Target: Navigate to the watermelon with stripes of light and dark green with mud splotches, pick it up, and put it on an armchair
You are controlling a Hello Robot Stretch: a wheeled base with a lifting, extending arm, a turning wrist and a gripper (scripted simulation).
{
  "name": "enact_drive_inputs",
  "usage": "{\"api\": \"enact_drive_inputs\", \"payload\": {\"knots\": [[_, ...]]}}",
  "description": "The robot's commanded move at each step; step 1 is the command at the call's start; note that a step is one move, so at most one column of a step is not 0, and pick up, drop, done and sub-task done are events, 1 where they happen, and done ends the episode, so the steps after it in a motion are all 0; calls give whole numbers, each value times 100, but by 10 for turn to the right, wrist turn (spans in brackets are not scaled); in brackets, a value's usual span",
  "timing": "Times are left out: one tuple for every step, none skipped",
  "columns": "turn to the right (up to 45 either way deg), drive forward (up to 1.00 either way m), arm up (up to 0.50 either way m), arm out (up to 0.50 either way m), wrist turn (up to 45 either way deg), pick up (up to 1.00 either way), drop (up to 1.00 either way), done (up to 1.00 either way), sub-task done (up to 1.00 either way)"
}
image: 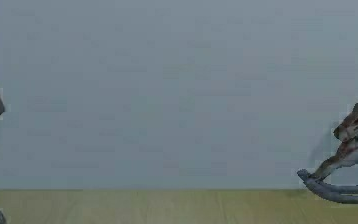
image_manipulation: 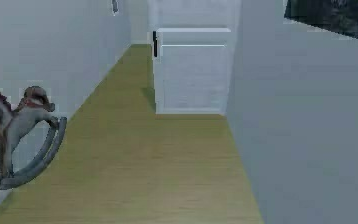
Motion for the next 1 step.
{"api": "enact_drive_inputs", "payload": {"knots": [[450,0,0,0,0,0,0,0,0]]}}
